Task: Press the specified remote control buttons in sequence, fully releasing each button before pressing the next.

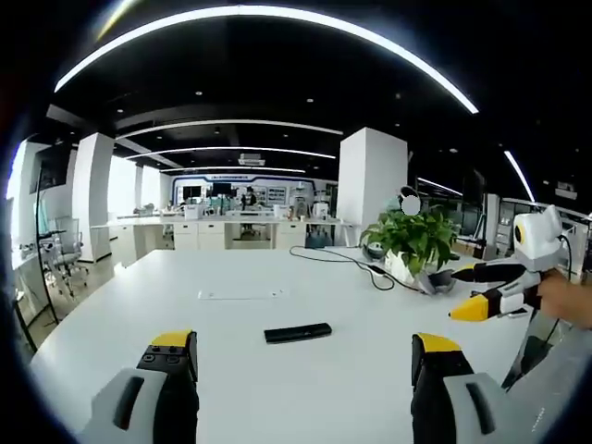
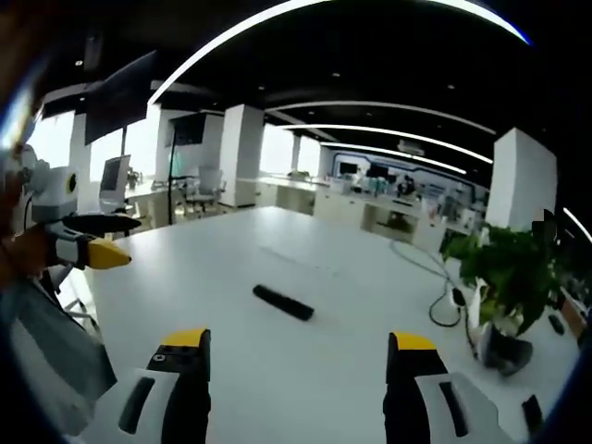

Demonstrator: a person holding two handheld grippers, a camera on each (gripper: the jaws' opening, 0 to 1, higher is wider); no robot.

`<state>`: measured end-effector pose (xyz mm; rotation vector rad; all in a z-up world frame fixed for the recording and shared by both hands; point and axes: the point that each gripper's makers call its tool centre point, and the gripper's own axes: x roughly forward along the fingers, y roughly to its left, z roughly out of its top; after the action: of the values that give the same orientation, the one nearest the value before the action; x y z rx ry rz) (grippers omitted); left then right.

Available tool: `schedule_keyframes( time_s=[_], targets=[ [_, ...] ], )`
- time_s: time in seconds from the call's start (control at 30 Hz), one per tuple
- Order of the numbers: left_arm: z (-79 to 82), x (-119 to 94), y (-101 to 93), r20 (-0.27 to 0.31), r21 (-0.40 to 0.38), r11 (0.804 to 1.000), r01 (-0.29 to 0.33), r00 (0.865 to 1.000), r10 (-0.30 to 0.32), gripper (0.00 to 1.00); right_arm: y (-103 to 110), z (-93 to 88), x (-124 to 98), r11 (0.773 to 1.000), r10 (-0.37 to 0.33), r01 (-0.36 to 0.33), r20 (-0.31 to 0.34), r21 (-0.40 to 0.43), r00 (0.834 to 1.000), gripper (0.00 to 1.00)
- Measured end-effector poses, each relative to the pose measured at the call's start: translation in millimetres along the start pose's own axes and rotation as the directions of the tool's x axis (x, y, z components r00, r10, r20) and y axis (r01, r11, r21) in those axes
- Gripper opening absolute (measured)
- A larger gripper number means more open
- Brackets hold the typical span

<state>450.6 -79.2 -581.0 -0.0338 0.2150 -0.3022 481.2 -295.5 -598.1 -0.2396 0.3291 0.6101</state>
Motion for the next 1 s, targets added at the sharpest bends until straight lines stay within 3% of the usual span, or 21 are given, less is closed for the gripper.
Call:
schedule_keyframes(
  time_s=[1.0],
  targets=[
    [3.8, -1.1, 2.6, 0.018, -0.007, 1.0, -0.008, 1.0, 0.008, 1.0, 2.0, -0.8, 0.8, 1.0, 0.003, -0.003, -0.008, -0.026, 1.0, 0.77]
  ],
)
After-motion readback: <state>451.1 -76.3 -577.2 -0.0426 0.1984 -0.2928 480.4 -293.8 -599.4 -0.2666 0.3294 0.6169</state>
